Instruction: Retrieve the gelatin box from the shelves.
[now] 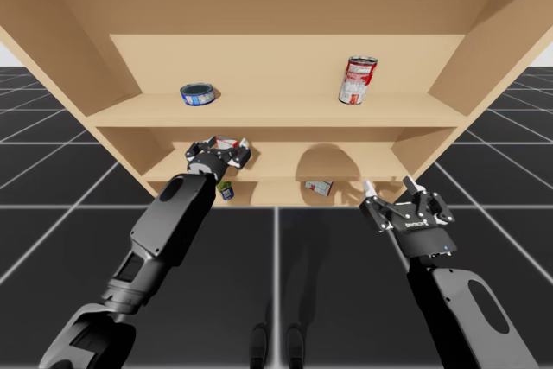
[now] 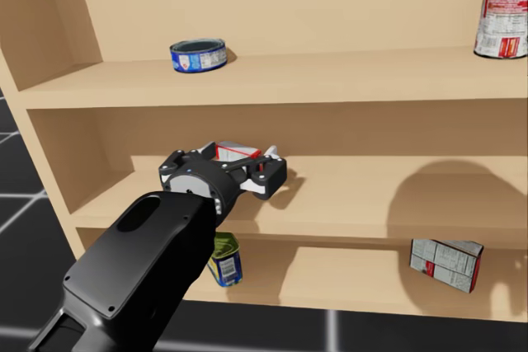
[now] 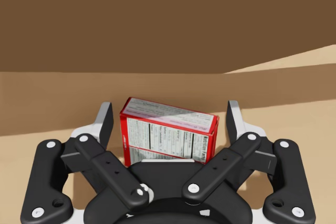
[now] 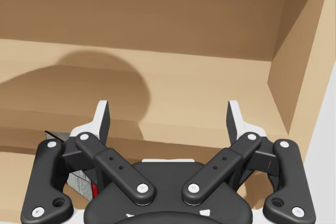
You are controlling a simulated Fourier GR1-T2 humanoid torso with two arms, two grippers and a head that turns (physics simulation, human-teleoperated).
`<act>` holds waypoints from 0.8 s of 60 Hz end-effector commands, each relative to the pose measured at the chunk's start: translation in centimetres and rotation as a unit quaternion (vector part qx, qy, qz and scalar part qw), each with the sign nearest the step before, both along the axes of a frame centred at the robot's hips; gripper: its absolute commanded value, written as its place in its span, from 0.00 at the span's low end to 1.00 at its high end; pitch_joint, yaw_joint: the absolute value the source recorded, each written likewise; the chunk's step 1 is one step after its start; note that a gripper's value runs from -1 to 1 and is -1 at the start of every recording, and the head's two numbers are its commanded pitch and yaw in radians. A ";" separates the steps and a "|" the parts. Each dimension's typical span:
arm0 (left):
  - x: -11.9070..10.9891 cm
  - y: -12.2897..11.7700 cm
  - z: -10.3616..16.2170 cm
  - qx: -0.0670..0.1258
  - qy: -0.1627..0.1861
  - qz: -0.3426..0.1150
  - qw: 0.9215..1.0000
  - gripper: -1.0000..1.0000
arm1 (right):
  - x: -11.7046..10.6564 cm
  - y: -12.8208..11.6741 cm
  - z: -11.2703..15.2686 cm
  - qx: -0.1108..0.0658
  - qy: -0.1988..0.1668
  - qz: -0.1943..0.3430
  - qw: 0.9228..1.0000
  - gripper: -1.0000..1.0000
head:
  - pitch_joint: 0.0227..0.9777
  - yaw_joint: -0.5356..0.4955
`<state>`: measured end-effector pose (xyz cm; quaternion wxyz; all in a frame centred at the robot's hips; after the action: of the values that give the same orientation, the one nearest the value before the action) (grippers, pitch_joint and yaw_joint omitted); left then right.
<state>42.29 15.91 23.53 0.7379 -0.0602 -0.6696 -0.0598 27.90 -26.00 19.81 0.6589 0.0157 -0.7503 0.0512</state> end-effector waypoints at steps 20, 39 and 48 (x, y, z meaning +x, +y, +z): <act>-1.0 -0.2 0.3 -0.009 -0.007 -0.013 1.000 1.00 | 0.0 -0.1 0.0 -0.001 0.001 0.000 1.000 0.00 | 0.51 0.68; -5.5 0.6 1.9 0.002 -0.027 -0.026 0.999 1.00 | 0.1 -0.2 -0.1 -0.001 0.001 -0.001 1.000 0.00 | 0.51 0.68; -9.3 2.0 3.2 0.006 -0.039 -0.031 0.999 1.00 | 0.1 -0.3 -0.2 -0.001 0.001 -0.002 1.000 0.00 | 0.51 0.68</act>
<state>35.76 17.84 25.15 0.7246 -0.0433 -0.6868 -0.0370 27.97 -26.20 19.70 0.6595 0.0140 -0.7498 0.0513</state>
